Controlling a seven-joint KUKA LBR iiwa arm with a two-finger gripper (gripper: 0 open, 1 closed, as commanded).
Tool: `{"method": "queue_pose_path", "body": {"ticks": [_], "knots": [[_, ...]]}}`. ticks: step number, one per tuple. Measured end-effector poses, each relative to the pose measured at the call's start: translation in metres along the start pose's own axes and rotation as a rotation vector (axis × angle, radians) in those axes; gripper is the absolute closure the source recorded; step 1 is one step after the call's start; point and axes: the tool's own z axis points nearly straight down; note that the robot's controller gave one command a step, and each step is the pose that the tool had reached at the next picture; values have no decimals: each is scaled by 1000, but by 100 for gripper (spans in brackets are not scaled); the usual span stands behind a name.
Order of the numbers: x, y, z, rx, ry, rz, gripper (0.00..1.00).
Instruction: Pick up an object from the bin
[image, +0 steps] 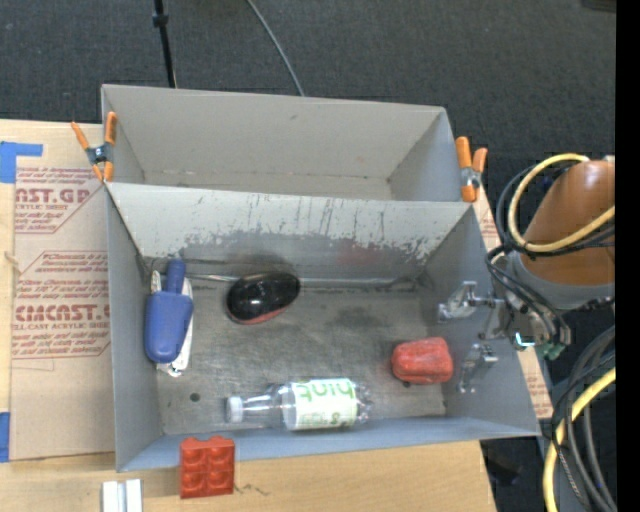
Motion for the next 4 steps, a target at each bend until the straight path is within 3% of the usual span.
{"method": "queue_pose_path", "body": {"ticks": [1, 2, 3, 4], "knots": [[-2, 0, -4, 2, -7, -2, 0], [-2, 14, 27, 6, -16, -101, 0], [-15, 43, 91, -2, -5, -283, 100], [-15, 43, 91, -2, -5, -283, 100]]}}
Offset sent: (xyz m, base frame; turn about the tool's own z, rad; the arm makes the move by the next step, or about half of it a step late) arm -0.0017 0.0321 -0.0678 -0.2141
